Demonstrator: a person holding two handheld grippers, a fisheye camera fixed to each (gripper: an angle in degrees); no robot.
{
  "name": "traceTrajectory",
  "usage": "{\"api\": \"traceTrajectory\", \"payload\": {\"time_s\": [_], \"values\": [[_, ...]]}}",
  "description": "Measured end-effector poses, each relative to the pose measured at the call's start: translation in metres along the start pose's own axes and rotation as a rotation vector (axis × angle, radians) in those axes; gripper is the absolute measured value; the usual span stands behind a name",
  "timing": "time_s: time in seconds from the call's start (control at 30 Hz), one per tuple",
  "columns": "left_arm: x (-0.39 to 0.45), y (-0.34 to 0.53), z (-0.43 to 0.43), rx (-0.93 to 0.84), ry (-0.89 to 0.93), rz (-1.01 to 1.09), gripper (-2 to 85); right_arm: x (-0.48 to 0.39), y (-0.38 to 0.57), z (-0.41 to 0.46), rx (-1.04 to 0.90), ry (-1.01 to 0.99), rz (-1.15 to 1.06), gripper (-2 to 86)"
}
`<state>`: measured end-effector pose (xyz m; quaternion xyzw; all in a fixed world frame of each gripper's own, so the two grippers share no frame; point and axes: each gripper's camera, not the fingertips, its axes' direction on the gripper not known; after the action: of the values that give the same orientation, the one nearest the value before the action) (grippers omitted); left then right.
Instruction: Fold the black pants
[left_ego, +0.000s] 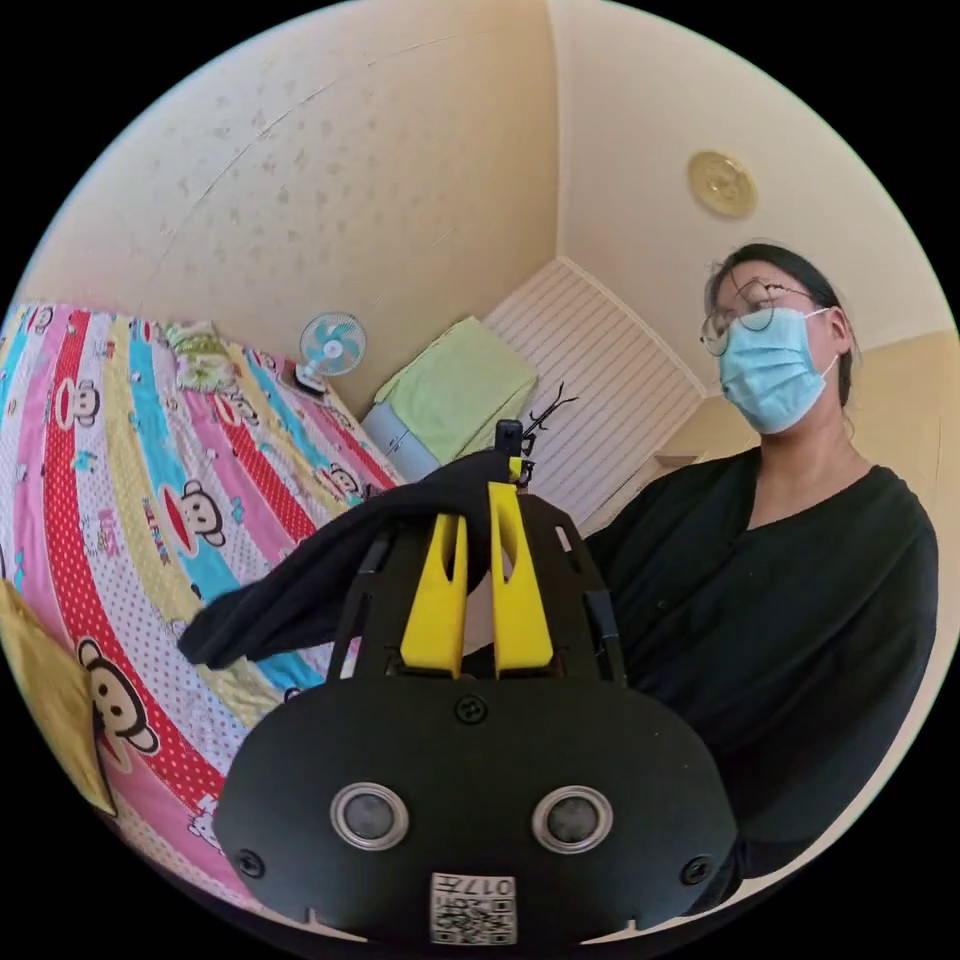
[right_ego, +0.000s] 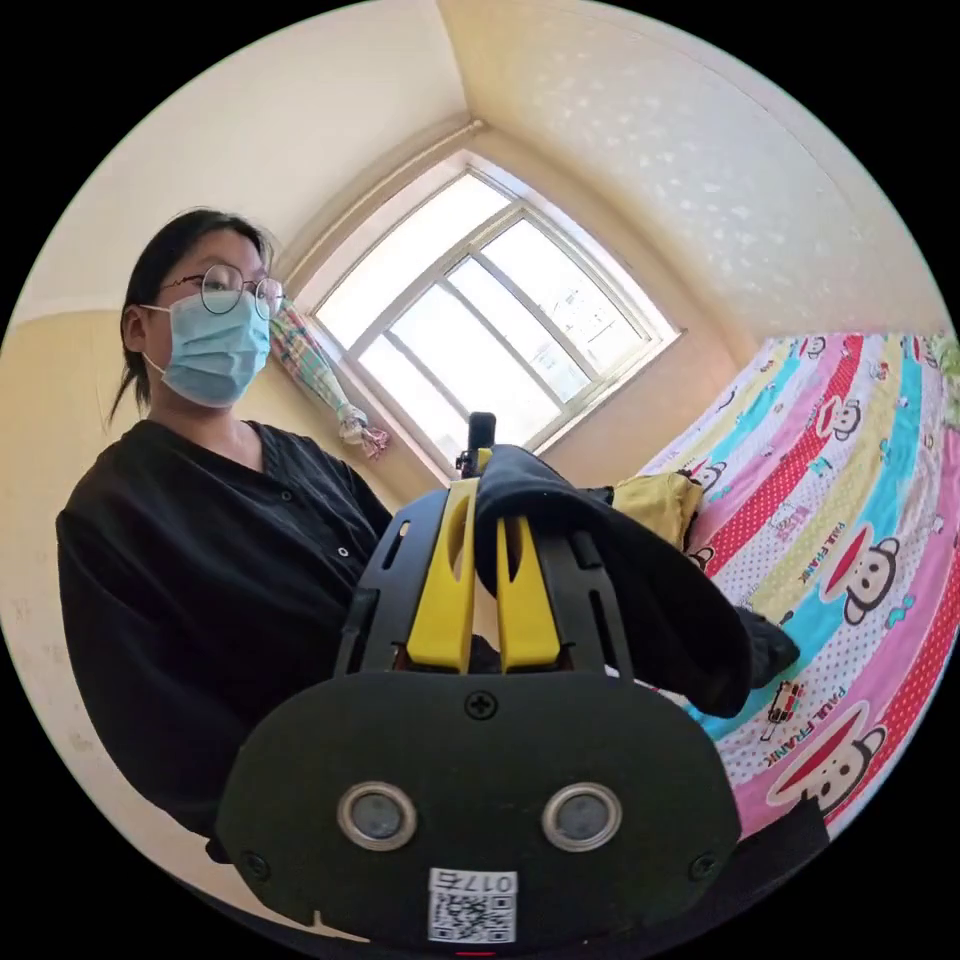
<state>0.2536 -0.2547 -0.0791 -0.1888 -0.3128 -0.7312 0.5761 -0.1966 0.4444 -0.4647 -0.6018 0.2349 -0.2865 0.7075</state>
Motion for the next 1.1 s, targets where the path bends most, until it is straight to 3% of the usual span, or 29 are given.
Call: {"api": "traceTrajectory", "payload": {"time_s": [0.2,0.4,0.5,0.63,0.73,0.87,0.93,1.03,1.1], "values": [[0.028,-0.036,0.002,0.164,-0.094,0.044,3.1,-0.044,-0.060,-0.013,-0.008,0.055,-0.149,-0.4],[-0.104,-0.012,0.024,0.177,-0.267,-0.365,2.8,0.076,-0.057,-0.001,-0.018,0.092,0.222,-0.3],[-0.175,0.002,0.036,0.139,-0.296,-0.471,3.0,0.142,-0.043,0.009,-0.021,0.135,0.393,-0.3],[-0.237,0.026,0.049,0.063,-0.349,-0.525,3.7,0.184,-0.023,0.027,-0.082,0.281,0.457,-0.2],[-0.276,0.079,0.067,-0.055,-0.451,-0.592,4.8,0.198,0.022,0.051,-0.194,0.378,0.499,0.4],[-0.313,0.199,0.097,-0.167,-0.427,-0.740,6.0,0.210,0.118,0.068,-0.268,0.365,0.634,2.6],[-0.325,0.257,0.110,-0.242,-0.448,-0.876,7.4,0.222,0.196,0.075,-0.350,0.368,0.876,6.9],[-0.337,0.331,0.123,-0.405,-0.435,-1.076,10.6,0.224,0.270,0.077,-0.565,0.445,1.108,11.4],[-0.343,0.359,0.110,-0.430,-0.417,-1.161,12.5,0.221,0.290,0.069,-0.597,0.452,1.179,12.0]]}}
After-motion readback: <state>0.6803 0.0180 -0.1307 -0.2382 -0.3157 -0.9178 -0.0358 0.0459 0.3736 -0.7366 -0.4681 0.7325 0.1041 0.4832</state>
